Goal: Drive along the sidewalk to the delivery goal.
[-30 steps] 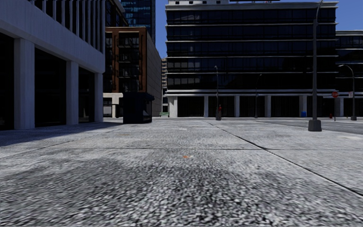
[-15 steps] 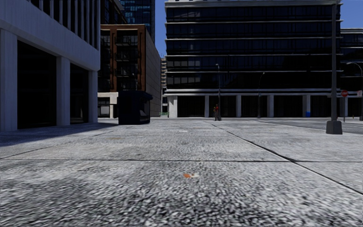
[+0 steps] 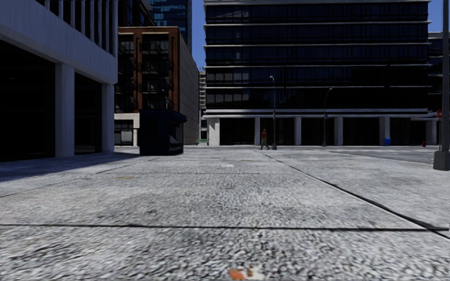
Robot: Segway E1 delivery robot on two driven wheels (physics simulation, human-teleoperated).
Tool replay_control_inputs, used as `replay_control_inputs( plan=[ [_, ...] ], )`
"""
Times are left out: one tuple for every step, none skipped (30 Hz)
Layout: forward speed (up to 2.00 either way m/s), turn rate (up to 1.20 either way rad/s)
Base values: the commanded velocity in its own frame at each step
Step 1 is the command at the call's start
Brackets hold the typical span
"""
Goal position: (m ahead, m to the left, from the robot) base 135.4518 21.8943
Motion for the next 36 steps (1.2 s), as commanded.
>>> replay_control_inputs(
  plan=[
    [2.0, 0.0],
    [2.0, 0.0],
    [2.0, 0.0],
    [2.0, 0.0],
    [2.0, 0.0],
    [2.0, 0.0],
    [2.0, 0.0],
    [2.0, 0.0],
    [2.0, 0.0],
    [2.0, 0.0],
    [2.0, 0.0],
    [2.0, 0.0],
    [2.0, 0.0],
    [2.0, 0.0],
    [2.0, 0.0],
    [2.0, 0.0],
    [2.0, 0.0],
    [2.0, 0.0],
    [2.0, 0.0],
    [2.0, 0.0],
    [2.0, 0.0],
    [2.0, 0.0],
    [2.0, 0.0],
    [2.0, 0.0],
    [2.0, 0.0],
    [2.0, 0.0],
    [2.0, 0.0],
    [2.0, 0.0],
    [2.0, 0.0],
    [2.0, 0.0],
    [2.0, 0.0],
    [2.0, 0.0],
    [2.0, 0.0],
    [2.0, 0.0],
    [2.0, 0.0],
    [2.0, 0.0]
  ],
)
